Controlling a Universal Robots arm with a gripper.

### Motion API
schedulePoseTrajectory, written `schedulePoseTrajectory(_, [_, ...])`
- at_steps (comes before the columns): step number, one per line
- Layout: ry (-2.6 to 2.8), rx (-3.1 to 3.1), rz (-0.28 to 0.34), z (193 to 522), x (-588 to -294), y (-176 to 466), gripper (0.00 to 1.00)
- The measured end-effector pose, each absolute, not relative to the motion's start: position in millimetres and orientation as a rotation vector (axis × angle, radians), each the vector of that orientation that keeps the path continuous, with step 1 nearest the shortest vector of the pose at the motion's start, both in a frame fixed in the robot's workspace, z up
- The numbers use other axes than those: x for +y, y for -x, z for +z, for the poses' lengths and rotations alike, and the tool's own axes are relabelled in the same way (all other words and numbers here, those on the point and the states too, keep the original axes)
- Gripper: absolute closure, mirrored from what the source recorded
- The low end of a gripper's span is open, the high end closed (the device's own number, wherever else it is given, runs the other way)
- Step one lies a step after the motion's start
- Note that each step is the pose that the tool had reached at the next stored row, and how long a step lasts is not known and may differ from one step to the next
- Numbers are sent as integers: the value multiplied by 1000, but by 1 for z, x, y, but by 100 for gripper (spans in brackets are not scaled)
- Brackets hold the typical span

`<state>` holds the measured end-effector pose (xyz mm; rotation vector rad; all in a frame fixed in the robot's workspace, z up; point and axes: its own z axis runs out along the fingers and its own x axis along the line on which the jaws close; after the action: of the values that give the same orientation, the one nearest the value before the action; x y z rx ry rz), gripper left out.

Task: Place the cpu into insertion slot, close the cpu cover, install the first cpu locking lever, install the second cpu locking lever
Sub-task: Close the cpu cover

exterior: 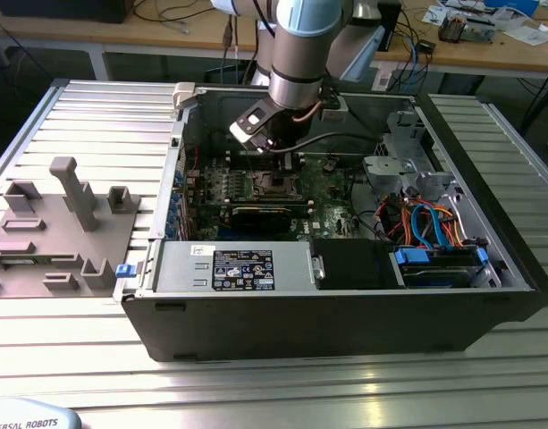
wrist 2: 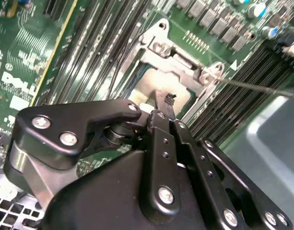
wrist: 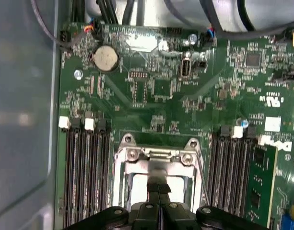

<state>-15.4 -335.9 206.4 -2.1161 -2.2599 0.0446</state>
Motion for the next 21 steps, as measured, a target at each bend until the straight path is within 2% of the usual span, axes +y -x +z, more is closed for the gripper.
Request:
schedulePoseTrajectory(6, [2116, -2260, 45, 219, -336, 13, 89])
schedulePoseTrajectory(21, [2114, -2257, 39, 209, -336, 43, 89])
